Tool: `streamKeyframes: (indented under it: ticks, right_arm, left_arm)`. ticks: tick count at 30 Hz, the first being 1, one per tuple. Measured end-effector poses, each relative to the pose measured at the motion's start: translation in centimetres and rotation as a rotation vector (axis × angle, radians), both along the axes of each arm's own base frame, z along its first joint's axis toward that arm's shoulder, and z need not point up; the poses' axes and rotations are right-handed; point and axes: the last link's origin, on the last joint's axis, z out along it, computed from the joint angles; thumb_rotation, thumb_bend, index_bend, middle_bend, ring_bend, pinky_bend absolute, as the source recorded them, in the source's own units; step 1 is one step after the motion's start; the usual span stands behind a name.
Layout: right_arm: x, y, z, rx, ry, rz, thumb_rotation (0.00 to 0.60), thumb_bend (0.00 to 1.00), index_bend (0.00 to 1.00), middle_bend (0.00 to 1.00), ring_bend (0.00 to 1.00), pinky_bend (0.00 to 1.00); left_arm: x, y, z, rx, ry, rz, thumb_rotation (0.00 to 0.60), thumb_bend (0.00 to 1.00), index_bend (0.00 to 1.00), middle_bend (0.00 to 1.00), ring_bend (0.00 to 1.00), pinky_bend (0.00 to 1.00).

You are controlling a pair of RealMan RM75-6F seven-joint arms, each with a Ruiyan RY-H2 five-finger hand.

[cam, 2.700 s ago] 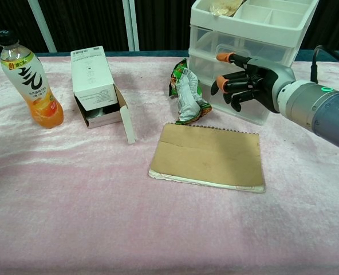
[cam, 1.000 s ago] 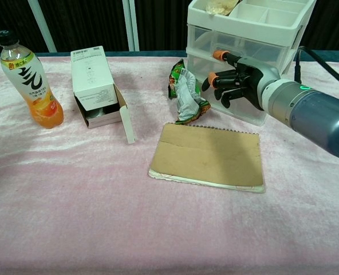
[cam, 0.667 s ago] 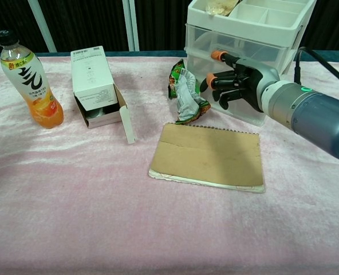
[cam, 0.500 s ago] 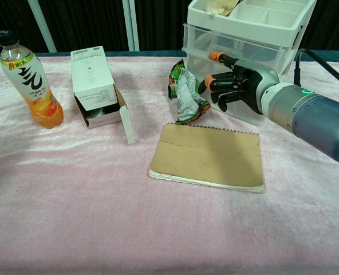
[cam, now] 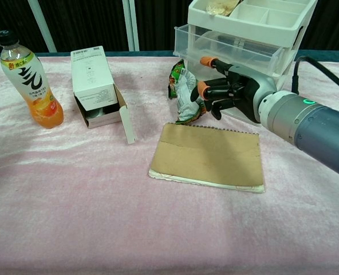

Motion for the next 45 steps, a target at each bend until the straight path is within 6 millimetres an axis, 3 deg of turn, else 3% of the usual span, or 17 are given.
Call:
streamKeyframes:
  ticks: [24,32,45]
  right_arm:
    - [1.0,3.8,-1.2,0.046,0.016,0.070,0.600,0.57,0.00,0.59,0.68,0.75]
    - [-0.3,4.5,-1.8,0.065,0.050,0.037,0.600,0.57,0.00,0.59,0.68,0.75]
    - [-3.4,7.4,-2.3,0.167,0.082,0.025,0.600,0.57,0.00,0.58,0.67,0.75]
  left_arm:
    - [0.0,0.0,0.0,0.004,0.002,0.005,0.600,0.36,0.04,0.01,0.00,0.00]
    - [0.1,0.0,0.0,0.001,0.007,0.004,0.600,0.36,0.04,0.01,0.00,0.00]
    - [0.1,-0.1,-0.1,0.000,0.009,0.005,0.600,0.36,0.04,0.01,0.00,0.00]
